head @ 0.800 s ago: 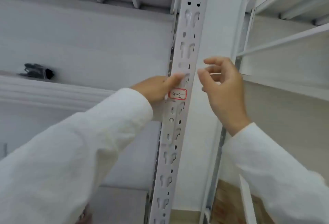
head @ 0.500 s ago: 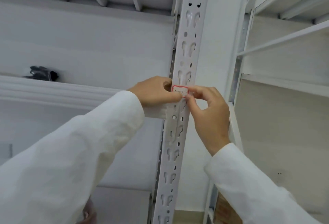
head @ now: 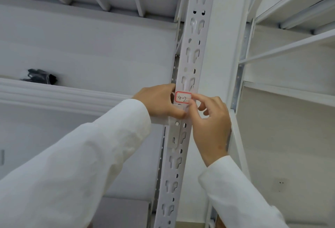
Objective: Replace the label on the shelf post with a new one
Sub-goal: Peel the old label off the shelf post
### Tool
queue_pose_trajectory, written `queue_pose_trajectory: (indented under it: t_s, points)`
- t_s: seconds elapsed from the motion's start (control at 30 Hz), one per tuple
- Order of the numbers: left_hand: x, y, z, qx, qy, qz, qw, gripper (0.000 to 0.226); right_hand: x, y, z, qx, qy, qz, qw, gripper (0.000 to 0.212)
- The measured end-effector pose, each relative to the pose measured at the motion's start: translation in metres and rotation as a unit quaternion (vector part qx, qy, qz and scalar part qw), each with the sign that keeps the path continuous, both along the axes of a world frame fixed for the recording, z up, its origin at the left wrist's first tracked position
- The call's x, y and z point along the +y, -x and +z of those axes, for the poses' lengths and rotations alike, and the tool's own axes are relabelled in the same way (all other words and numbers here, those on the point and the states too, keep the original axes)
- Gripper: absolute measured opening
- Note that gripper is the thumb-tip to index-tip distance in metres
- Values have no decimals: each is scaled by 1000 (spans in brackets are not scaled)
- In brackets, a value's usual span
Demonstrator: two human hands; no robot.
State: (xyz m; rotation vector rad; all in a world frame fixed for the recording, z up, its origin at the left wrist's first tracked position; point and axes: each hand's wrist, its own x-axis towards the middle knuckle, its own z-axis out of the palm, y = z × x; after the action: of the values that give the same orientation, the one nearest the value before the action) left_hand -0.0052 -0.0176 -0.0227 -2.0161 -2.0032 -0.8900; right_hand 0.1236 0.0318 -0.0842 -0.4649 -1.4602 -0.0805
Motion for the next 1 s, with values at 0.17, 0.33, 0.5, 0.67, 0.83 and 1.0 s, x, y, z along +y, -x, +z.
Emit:
queue_pose_trajectory:
  t_s: [0.17, 0.33, 0.5, 0.67, 0.83, 1.0]
  points:
    - [3, 2, 6, -12, 5, -11, 1000, 47, 5, 4, 5, 25, 3, 21, 999, 19]
    - [1, 2, 2, -18, 1, -9, 1000, 48, 3, 10, 8, 8, -3, 8, 1000, 15]
    - [-1, 0, -1, -12, 0, 7, 1000, 51, 3, 13, 5, -2, 26, 17, 1000, 9]
    - [-2, -1, -2, -7, 2, 13, 1000, 55, -4, 16, 6, 33, 55, 79, 995, 12]
    - [-2, -1, -3, -3, -4, 7, 1000, 52, 2, 3, 8, 22, 33, 20, 999, 15]
    - [-2, -2, -2, 0, -13, 15, 1000, 55, 0, 7, 7, 3, 8, -1, 1000, 17]
